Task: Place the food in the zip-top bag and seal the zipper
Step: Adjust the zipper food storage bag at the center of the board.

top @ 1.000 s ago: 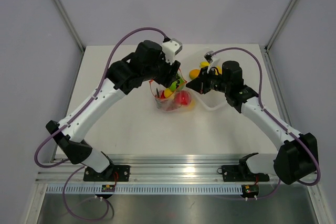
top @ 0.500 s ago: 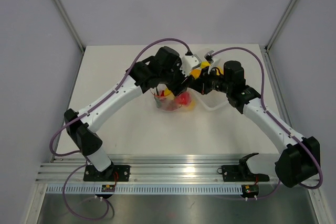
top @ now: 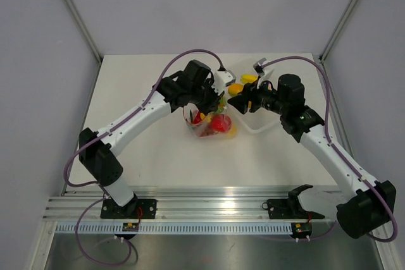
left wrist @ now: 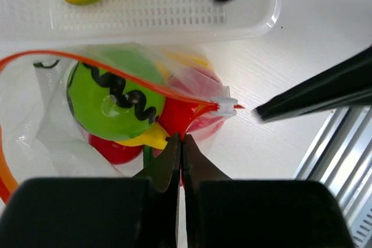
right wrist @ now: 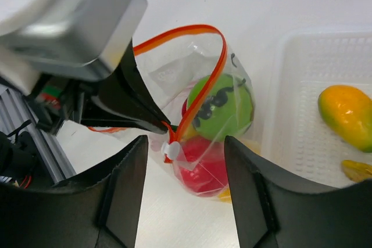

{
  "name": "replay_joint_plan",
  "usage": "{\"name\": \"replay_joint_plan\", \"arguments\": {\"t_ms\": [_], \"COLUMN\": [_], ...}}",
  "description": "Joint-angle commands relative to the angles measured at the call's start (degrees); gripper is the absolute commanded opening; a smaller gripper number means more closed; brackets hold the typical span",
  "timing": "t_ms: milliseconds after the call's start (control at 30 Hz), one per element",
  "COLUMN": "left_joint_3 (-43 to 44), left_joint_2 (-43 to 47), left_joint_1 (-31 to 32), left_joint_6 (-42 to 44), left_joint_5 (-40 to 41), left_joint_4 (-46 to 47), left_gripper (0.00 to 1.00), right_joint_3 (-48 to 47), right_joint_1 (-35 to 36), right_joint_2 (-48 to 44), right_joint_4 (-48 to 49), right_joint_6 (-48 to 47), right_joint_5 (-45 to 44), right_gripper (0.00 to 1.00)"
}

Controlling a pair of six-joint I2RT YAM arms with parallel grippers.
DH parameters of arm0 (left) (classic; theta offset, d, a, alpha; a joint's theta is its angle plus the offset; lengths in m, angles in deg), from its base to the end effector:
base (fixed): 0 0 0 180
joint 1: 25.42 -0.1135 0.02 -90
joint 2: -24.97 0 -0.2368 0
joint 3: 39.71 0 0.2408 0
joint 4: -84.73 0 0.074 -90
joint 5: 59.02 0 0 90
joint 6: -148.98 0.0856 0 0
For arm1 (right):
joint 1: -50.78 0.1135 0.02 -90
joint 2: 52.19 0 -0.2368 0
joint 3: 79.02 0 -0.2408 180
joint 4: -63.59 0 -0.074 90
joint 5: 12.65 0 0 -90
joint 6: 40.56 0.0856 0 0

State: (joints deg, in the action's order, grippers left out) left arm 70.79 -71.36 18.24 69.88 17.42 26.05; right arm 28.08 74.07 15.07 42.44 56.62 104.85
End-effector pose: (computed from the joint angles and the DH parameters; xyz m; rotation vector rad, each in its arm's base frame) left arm 0.2695 -0.2849 0.2976 1.1995 2.0664 -0.5543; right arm 0.2715 0.1599 0.3155 -0.6019 1.7892 0.8089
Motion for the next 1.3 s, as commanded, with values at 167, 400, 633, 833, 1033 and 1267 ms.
{"name": "replay_joint_plan", "arguments": {"t_ms": [167, 400, 633, 833, 1033, 1267], "left_joint_3": [-5.2, -4.9, -4.3, -3.8, -2.7, -2.1], "left_joint_2": [7.5, 7.7, 7.0, 6.9, 5.9, 5.7], "left_joint_1": [-5.0, -5.3, -5.3, -5.3, -5.3, -5.3], "left_joint_6": [-4.7, -6.8, -7.7, -8.0, -8.2, -8.3], "left_joint_5": [-10.7, -15.0, -16.5, -16.9, -17.5, -18.2], "left_joint_4": [8.0, 9.8, 10.0, 9.8, 8.9, 8.7], "left_gripper": [0.0, 0.0, 0.0, 0.0, 0.0, 0.0], "right_joint_3": [9.0, 13.4, 12.6, 10.9, 9.6, 9.3], "right_joint_1": [-0.2, -0.1, -0.1, 0.4, 1.5, 1.7], "right_joint_2": [-9.1, -9.7, -5.7, -1.0, 0.4, 1.6], "right_joint_4": [10.3, 10.9, 15.8, 21.5, 22.6, 24.5], "right_joint_6": [-8.5, -13.5, -12.2, -9.5, -8.9, -7.8], "right_joint_5": [0.4, 5.6, 7.4, 9.1, 9.3, 9.6], "right_gripper": [0.62, 0.63, 0.6, 0.55, 0.51, 0.41]}}
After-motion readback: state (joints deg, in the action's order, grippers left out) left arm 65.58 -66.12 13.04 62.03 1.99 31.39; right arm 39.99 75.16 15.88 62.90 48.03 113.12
